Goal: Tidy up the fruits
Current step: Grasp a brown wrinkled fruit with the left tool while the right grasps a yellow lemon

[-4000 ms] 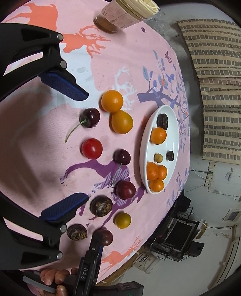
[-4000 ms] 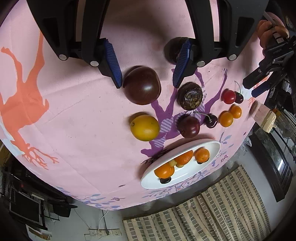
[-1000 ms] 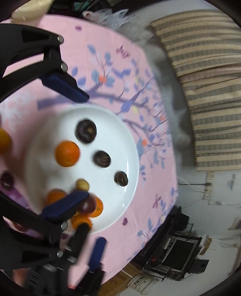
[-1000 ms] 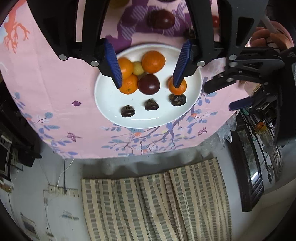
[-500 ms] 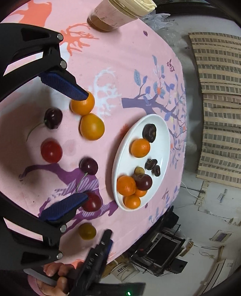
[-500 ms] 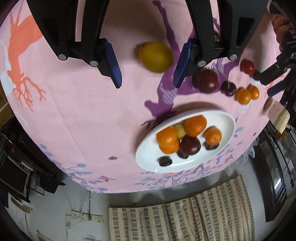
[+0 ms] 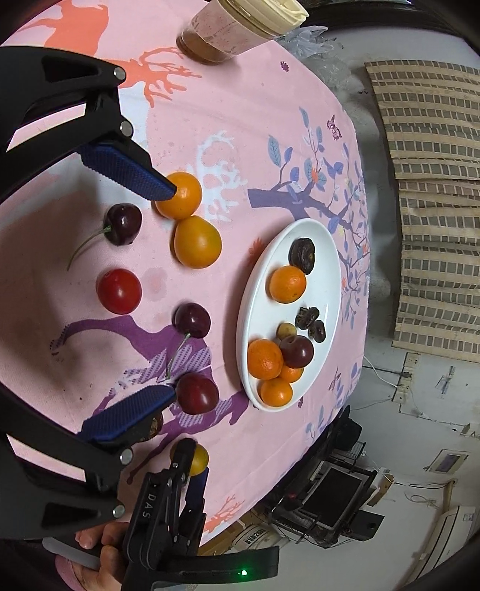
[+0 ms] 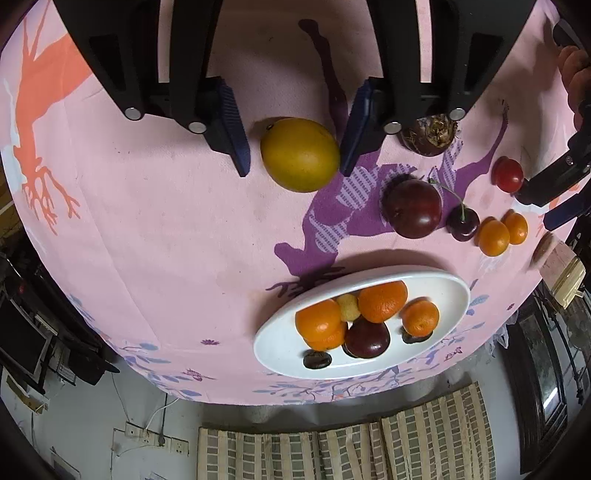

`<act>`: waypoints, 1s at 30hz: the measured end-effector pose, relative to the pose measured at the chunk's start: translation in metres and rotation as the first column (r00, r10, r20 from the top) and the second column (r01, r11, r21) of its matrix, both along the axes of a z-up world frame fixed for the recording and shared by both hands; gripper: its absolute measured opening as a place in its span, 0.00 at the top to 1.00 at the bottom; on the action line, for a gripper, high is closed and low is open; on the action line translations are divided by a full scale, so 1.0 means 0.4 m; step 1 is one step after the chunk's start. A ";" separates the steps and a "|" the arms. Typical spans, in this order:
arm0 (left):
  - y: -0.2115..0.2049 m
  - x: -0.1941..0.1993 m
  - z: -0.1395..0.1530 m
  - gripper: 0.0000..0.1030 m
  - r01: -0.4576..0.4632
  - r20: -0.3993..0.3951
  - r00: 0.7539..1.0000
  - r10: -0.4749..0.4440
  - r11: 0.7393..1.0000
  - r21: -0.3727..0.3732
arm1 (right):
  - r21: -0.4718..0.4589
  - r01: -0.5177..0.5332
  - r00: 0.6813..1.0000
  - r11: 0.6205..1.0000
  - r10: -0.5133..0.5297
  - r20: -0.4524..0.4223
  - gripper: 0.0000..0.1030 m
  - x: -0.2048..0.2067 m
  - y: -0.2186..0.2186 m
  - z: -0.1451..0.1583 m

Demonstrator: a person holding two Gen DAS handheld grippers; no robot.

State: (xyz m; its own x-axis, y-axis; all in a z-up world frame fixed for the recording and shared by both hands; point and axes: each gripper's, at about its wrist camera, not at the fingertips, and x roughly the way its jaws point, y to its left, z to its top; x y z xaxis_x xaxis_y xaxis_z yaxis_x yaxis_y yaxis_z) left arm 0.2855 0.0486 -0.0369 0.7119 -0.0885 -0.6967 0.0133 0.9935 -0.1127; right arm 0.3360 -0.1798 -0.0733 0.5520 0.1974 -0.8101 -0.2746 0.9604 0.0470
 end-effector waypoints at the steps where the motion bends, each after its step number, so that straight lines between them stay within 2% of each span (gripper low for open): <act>1: 0.000 0.000 -0.001 0.05 0.000 -0.001 1.000 0.000 1.000 -0.001 | 0.005 -0.004 1.000 1.000 0.005 -0.006 0.55 0.001 0.001 -0.003; 4: -0.003 -0.002 -0.003 0.05 0.002 -0.006 1.000 -0.002 1.000 -0.001 | -0.002 -0.025 1.000 1.000 0.025 0.001 0.61 -0.003 0.010 -0.003; 6: -0.005 -0.002 -0.004 0.05 0.004 -0.009 1.000 -0.004 1.000 0.004 | -0.004 -0.023 1.000 1.000 0.023 0.006 0.62 -0.004 0.011 -0.002; 11: -0.014 0.002 -0.008 0.05 0.034 -0.019 0.999 -0.034 0.999 -0.012 | 0.092 0.037 0.999 0.995 -0.040 0.031 0.62 0.002 -0.027 0.023; 13: -0.032 0.001 -0.012 0.05 0.097 -0.035 0.994 -0.099 0.994 -0.042 | 0.105 0.065 0.997 0.992 -0.070 0.041 0.62 0.003 -0.043 0.032; 15: -0.063 -0.006 -0.015 0.05 0.191 -0.044 0.980 -0.195 0.979 -0.076 | 0.117 0.079 0.996 0.990 -0.084 0.036 0.62 0.007 -0.053 0.033; 17: -0.094 -0.012 -0.015 0.05 0.259 -0.037 0.964 -0.262 0.963 -0.071 | 0.132 0.090 0.995 0.987 -0.095 0.035 0.62 0.007 -0.061 0.036; 19: -0.129 -0.016 -0.017 0.08 0.303 -0.025 0.952 -0.304 0.953 -0.028 | 0.142 0.092 0.994 0.986 -0.098 0.038 0.62 0.003 -0.062 0.039; 21: -0.162 -0.013 -0.028 0.21 0.344 -0.037 0.938 -0.344 0.939 0.000 | 0.149 0.089 0.995 0.985 -0.095 0.037 0.62 0.003 -0.063 0.041; 24: -0.199 0.005 -0.057 0.31 0.390 -0.093 0.917 -0.388 0.921 -0.003 | 0.153 0.077 0.996 0.985 -0.083 0.035 0.62 -0.001 -0.059 0.043; 26: -0.223 0.014 -0.072 0.36 0.405 -0.119 0.909 -0.401 0.914 0.018 | 0.155 0.069 0.996 0.985 -0.076 0.038 0.62 -0.005 -0.057 0.044; 30: -0.252 0.029 -0.088 0.37 0.415 -0.135 0.904 -0.405 0.908 0.058 | 0.161 0.063 0.996 0.985 -0.072 0.045 0.62 -0.010 -0.054 0.048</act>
State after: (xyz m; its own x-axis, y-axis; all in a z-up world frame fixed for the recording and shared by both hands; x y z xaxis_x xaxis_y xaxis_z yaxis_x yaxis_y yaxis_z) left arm 0.2970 -0.0521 -0.0720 0.5383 -0.2931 -0.7902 0.4131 0.9090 -0.0557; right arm 0.3318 -0.2016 -0.0540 0.6075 0.2828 -0.7423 -0.2152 0.9581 0.1889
